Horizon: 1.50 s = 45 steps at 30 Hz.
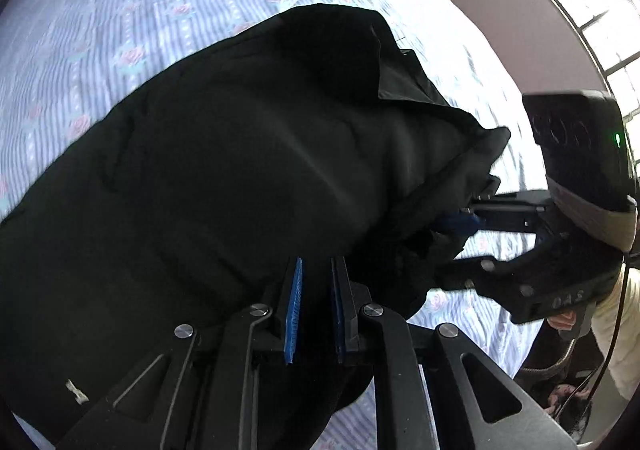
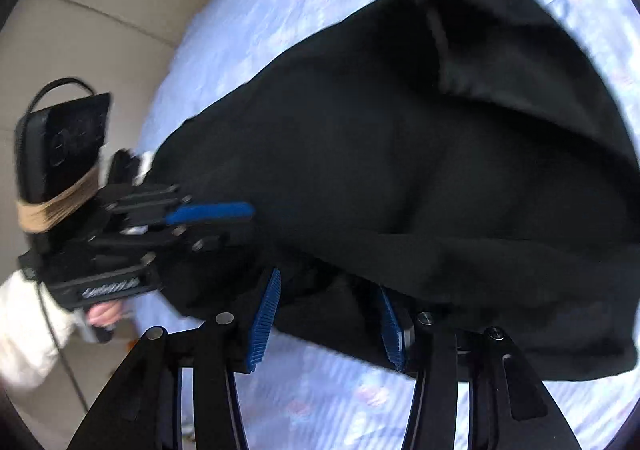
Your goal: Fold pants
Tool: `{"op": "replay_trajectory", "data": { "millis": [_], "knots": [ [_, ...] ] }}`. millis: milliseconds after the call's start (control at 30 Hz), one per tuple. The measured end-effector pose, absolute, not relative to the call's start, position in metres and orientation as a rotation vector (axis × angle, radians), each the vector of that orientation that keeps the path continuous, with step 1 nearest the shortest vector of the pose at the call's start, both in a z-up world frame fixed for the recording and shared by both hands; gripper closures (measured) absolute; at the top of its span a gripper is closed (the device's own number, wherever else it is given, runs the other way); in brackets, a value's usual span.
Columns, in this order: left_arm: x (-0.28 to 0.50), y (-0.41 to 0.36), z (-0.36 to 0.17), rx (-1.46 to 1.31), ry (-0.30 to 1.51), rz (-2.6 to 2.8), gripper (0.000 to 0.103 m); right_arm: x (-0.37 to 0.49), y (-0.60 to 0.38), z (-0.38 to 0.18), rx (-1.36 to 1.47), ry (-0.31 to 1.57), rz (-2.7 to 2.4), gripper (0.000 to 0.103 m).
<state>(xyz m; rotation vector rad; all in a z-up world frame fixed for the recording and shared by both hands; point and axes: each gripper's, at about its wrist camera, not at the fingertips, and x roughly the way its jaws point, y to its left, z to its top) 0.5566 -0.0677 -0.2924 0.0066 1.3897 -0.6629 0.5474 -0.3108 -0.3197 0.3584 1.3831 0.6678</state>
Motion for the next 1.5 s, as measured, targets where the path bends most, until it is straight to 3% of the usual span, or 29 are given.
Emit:
{"op": "replay_trajectory", "data": {
  "millis": [133, 367, 500, 700, 900, 1000, 1067, 1133, 1300, 1500],
  "knots": [
    [0.541, -0.068, -0.291, -0.001, 1.377, -0.685, 0.081, 0.523, -0.319, -0.326, 0.438, 1.408, 0.696, 0.054],
    [0.530, -0.086, -0.297, 0.031, 1.398, -0.718, 0.080, 0.509, -0.326, -0.340, 0.468, 1.414, 0.628, 0.055],
    [0.535, -0.097, -0.298, 0.043, 1.392, -0.701, 0.079, 0.505, -0.333, -0.343, 0.515, 1.389, 0.524, 0.085],
    [0.529, -0.099, -0.301, 0.073, 1.394, -0.686, 0.069, 0.448, -0.338, -0.342, 0.625, 1.386, 0.418, 0.093],
    [0.515, -0.101, -0.317, 0.121, 1.424, -0.642, 0.068, 0.431, -0.334, -0.352, 0.666, 1.440, 0.341, 0.094],
    [0.512, -0.111, -0.310, 0.138, 1.437, -0.623, 0.058, 0.431, -0.328, -0.345, 0.638, 1.450, 0.306, 0.094],
    [0.507, -0.105, -0.293, 0.120, 1.405, -0.588, 0.051, 0.426, -0.326, -0.326, 0.591, 1.450, 0.265, 0.086],
    [0.498, -0.083, -0.269, 0.064, 1.350, -0.557, 0.039, 0.415, -0.327, -0.304, 0.503, 1.465, 0.190, 0.052],
    [0.470, 0.012, -0.221, -0.102, 1.256, -0.396, 0.035, 0.403, -0.294, -0.249, 0.394, 1.418, 0.218, 0.048],
    [0.451, 0.134, -0.229, -0.263, 1.245, -0.159, 0.034, 0.430, -0.227, -0.233, 0.287, 1.381, 0.288, 0.048]
  ]
}}
